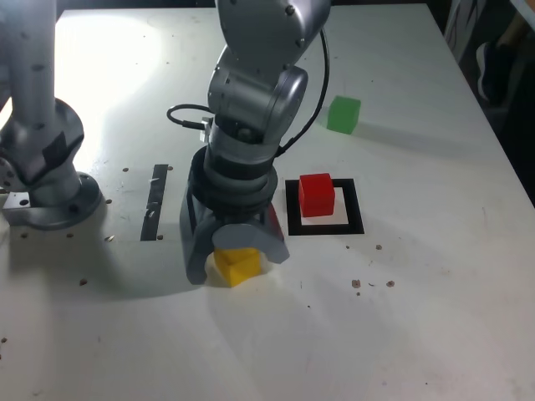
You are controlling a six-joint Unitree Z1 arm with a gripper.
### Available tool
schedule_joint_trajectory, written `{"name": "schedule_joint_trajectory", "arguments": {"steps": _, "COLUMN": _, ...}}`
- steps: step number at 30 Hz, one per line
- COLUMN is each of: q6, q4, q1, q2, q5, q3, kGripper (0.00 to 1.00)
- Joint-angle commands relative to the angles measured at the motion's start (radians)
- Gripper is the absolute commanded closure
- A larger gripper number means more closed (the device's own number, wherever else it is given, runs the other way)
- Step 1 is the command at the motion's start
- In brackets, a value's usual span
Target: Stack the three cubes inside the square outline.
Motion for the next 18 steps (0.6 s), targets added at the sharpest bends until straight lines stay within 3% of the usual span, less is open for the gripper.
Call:
{"name": "schedule_joint_trajectory", "arguments": {"steps": 1, "q6": -0.002, "q4": -0.006, "q1": 0.006, "q2": -0.002, "q5": -0.001, "q3": 0.009, "kGripper": 0.34}}
{"name": "schedule_joint_trajectory", "arguments": {"steps": 8, "q6": -0.003, "q4": -0.059, "q1": 0.013, "q2": -0.005, "q5": -0.012, "q3": 0.027, "kGripper": 0.58}}
{"name": "schedule_joint_trajectory", "arguments": {"steps": 18, "q6": -0.002, "q4": -0.076, "q1": 0.013, "q2": 0.000, "q5": 0.002, "q3": 0.007, "kGripper": 0.70}}
